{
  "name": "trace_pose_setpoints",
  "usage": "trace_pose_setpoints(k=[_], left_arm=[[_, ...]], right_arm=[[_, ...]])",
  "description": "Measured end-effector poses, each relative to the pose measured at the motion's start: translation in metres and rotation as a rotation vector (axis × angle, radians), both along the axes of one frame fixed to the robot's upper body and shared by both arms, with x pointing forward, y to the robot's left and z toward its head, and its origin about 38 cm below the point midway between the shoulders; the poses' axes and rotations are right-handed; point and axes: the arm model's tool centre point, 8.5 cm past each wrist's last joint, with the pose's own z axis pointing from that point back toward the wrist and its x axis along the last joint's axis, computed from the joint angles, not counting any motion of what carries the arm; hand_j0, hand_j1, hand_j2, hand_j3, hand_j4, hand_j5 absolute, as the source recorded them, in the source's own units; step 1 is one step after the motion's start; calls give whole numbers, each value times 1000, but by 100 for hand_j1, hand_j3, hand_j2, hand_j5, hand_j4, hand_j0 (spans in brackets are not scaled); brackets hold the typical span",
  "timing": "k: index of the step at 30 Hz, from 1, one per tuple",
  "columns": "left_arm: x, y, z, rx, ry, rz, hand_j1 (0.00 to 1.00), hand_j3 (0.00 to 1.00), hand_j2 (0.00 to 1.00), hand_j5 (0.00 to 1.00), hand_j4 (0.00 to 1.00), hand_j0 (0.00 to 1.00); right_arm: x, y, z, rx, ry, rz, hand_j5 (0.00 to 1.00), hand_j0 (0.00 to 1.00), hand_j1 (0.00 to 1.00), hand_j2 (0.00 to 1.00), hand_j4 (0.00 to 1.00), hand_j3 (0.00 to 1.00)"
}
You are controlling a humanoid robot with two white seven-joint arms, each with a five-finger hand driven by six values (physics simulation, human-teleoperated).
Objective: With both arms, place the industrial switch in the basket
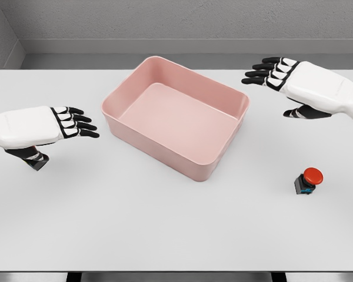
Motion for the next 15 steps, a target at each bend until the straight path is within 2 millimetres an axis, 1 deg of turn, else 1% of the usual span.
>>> trace_pose_setpoints(k=[5,7,9,12,14,15], left_arm=[[0,0,1,1,-2,1,100,100,100,100,100,100],[0,4,3,9,-5,11,100,100,100,100,100,100],[2,17,2,33,-3,43,100,100,100,100,100,100],[9,43,-4,90,-4,116,100,100,100,100,100,100],[12,58,-7,130,-6,153,100,100,100,100,100,100],[12,64,-8,154,-8,164,100,100,100,100,100,100]], right_arm=[[0,0,1,-1,-3,0,100,100,100,100,100,100],[0,0,2,-1,-5,0,100,100,100,100,100,100],[0,-1,2,-2,-5,-1,100,100,100,100,100,100],[0,-3,2,-1,-4,-8,100,100,100,100,100,100],[-1,-12,7,1,-19,-33,100,100,100,100,100,100],[-4,-23,6,-5,-15,-58,100,100,100,100,100,100]])
